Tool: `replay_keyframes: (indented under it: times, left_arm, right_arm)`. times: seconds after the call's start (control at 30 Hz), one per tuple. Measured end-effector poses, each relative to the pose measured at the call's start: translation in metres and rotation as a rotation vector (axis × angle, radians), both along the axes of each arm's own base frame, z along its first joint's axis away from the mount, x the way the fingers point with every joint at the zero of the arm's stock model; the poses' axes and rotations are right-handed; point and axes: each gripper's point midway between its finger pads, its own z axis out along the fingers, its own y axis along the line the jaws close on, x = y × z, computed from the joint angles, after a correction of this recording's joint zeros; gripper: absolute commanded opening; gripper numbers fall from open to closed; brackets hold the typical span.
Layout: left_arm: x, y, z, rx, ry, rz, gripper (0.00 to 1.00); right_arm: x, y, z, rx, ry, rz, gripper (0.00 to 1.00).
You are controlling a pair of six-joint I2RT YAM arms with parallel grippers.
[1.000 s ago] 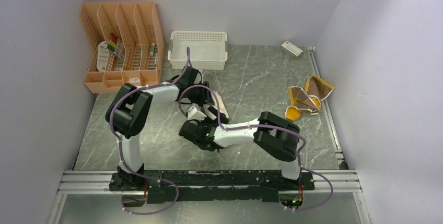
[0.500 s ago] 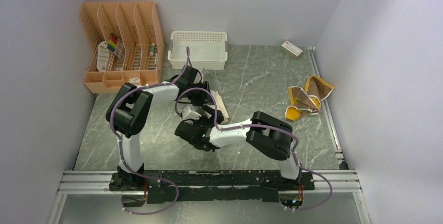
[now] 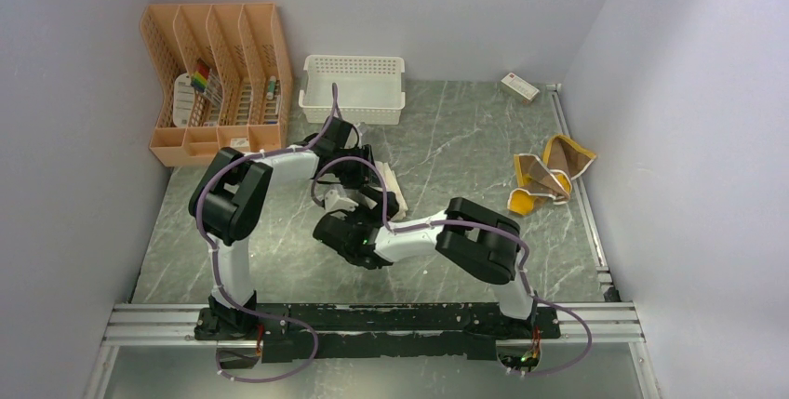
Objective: Roll the towels
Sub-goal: Roll the towel at the center of the board.
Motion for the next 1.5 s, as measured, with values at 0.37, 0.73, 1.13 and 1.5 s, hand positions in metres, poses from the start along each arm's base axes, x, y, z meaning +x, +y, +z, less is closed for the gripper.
replay_keyframes:
  times: [0.37, 0.73, 1.13, 1.5]
  left_arm:
    - [0.000, -0.001, 0.000, -0.003, 0.000, -0.007, 0.56]
    - [0.004, -0.002, 0.001, -0.022, 0.009, -0.014, 0.62]
    - [0.026, 0.033, 0.040, -0.057, -0.007, 0.081, 0.79]
    - [0.016, 0.037, 0.092, -0.084, -0.150, 0.102, 0.78]
  right_arm:
    - [0.010, -0.002, -0.008, 0.031, 0.045, 0.004, 0.56]
    - [0.011, -0.002, -0.021, 0.101, 0.079, -0.001, 0.00]
    - [0.014, -0.016, -0.014, 0.546, 0.250, 0.010, 0.00]
    - [0.041, -0.041, 0.008, 1.021, 0.492, -0.006, 0.00]
